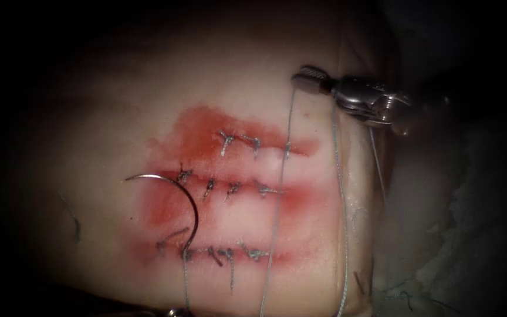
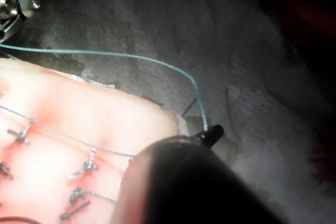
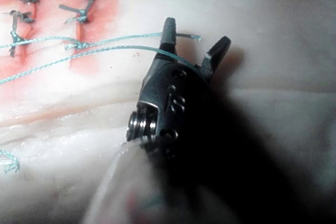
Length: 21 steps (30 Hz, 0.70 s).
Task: Wound Closure
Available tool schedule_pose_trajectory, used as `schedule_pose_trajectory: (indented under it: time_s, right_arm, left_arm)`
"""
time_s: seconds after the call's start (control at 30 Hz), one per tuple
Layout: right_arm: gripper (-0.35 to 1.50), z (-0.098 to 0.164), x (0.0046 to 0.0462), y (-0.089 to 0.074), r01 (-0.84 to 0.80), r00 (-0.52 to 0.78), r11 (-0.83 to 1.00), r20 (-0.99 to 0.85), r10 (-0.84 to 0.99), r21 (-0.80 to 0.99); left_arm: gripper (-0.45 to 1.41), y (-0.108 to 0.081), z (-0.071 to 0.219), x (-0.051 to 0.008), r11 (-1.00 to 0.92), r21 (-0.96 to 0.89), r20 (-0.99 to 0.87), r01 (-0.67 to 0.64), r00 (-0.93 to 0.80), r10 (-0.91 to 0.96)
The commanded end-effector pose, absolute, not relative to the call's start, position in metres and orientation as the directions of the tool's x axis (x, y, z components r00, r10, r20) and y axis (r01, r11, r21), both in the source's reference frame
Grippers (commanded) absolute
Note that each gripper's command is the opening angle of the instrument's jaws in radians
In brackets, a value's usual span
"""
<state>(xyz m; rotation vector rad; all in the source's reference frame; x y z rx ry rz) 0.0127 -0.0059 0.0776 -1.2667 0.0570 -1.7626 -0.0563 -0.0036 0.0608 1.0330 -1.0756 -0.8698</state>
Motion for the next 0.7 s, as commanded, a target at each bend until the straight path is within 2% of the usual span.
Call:
schedule_pose_trajectory:
  time_s: [0.03,0.23,0.3,0.37,0.4,0.53,0.6,0.7]
  right_arm:
    - [1.01,0.077,0.0133,-0.007,0.629,0.001,-0.567,0.73,-0.683,-0.531]
    - [1.08,0.072,0.0136,-0.008,0.625,0.067,-0.551,0.741,-0.668,-0.553]
    - [0.94,0.071,0.0138,-0.008,0.611,0.058,-0.561,0.739,-0.672,-0.558]
    - [1.01,0.07,0.0141,-0.008,0.578,0.042,-0.595,0.748,-0.662,-0.559]
    - [0.98,0.069,0.0141,-0.008,0.565,0.053,-0.6,0.75,-0.659,-0.567]
    - [0.93,0.068,0.0147,-0.008,0.486,0.108,-0.636,0.764,-0.636,-0.599]
    - [0.84,0.067,0.0154,-0.008,0.456,0.119,-0.65,0.766,-0.632,-0.608]
    - [0.86,0.067,0.0168,-0.009,0.405,0.113,-0.675,0.766,-0.633,-0.617]
  left_arm:
    - [-0.45,-0.001,0.06,-0.0571,0.321,0.946,0.304,0.05,0.208,-0.93]
    - [-0.45,0.011,0.055,-0.0582,0.401,0.916,0.402,-0.028,0.033,-0.915]
    - [-0.45,0.014,0.054,-0.0585,0.396,0.917,0.395,-0.043,-0.023,-0.918]
    - [-0.45,0.017,0.053,-0.0588,0.398,0.914,0.39,-0.084,-0.099,-0.916]
    - [-0.45,0.018,0.053,-0.059,0.398,0.912,0.385,-0.096,-0.126,-0.914]
    - [-0.45,0.023,0.053,-0.0596,0.373,0.923,0.356,-0.093,-0.158,-0.921]
    - [-0.45,0.025,0.054,-0.0599,0.375,0.923,0.358,-0.082,-0.169,-0.918]
    - [-0.45,0.026,0.055,-0.0604,0.394,0.917,0.378,-0.062,-0.181,-0.908]
